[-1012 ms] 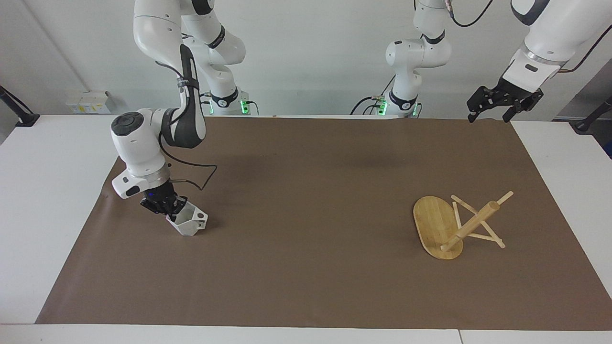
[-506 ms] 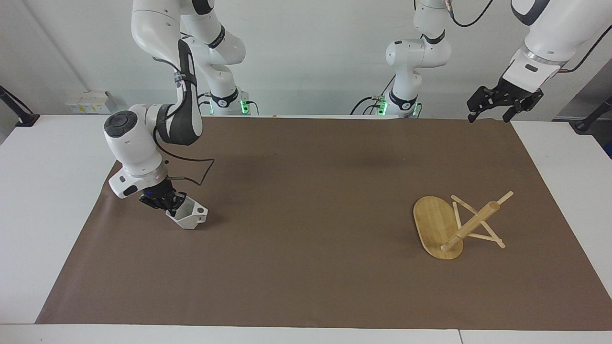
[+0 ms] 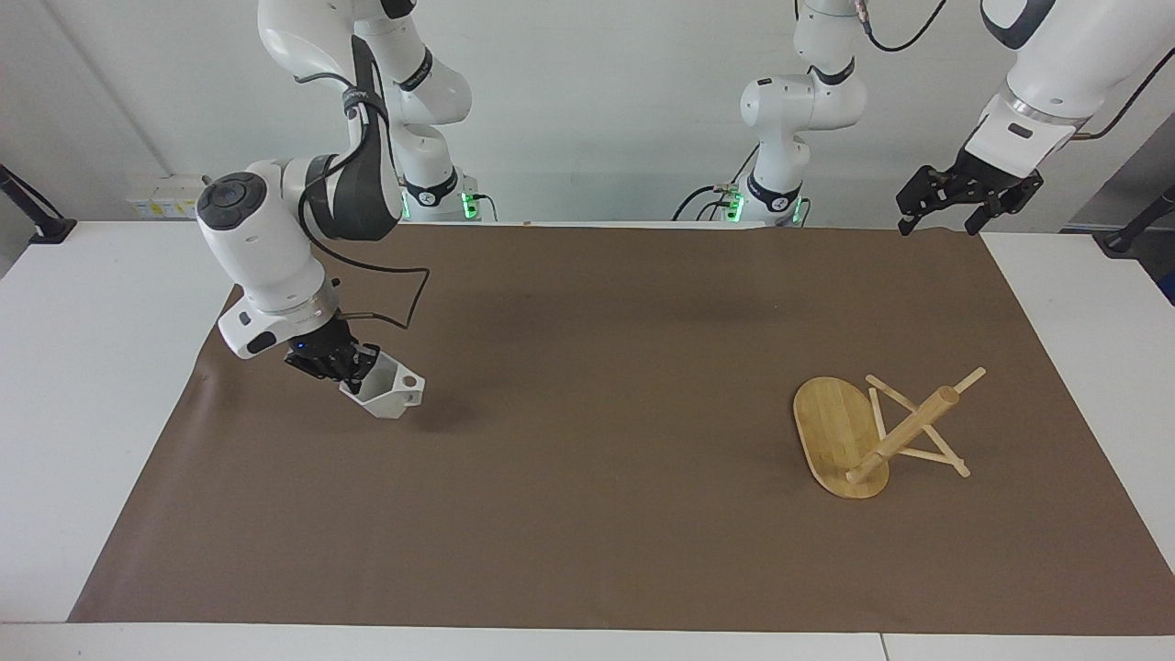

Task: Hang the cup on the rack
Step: 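Lift the cup with the right gripper while the left gripper approaches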

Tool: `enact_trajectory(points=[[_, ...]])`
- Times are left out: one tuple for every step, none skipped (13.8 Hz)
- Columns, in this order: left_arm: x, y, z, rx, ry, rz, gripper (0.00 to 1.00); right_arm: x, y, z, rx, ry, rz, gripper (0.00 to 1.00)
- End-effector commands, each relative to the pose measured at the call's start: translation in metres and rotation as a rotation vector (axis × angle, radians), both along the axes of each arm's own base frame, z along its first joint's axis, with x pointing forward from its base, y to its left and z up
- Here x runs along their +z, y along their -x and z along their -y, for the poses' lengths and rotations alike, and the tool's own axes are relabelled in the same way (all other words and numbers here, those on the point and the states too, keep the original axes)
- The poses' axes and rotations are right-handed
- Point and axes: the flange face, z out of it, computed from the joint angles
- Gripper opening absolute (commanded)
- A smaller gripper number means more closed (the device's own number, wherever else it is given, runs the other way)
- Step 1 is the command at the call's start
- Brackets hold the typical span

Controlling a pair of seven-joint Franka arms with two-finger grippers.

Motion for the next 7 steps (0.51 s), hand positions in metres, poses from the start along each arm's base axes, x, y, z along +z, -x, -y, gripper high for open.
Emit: enact_trajectory(points=[[0.001,0.007,-0.002,0.008,-0.001,-0.004,1.00,0.021,0.002,-0.008,-0.062,-0.125,-0.006,0.00],[0.001,0.007,-0.002,0.008,-0.001,-0.006,1.00,0.025,0.003,-0.020,-0.068,-0.183,-0.008,0.00],[0.001,0.007,-0.002,0.008,-0.001,-0.004,1.00,0.029,0.004,-0.034,-0.070,-0.237,-0.007,0.00],[0.001,0.007,-0.002,0.008,-0.001,-0.004,1.00,0.031,0.005,-0.043,-0.087,-0.284,-0.011,0.00],[0.001,0.007,-0.002,0.008,-0.001,-0.006,1.00,0.033,0.005,-0.055,-0.105,-0.323,-0.018,0.00],[0.001,0.007,-0.002,0.008,-0.001,-0.006,1.00,0.037,0.006,-0.069,-0.123,-0.359,-0.022,0.00],[0.001,0.007,-0.002,0.008,-0.001,-0.006,1.00,0.042,0.006,-0.080,-0.137,-0.371,-0.024,0.00]])
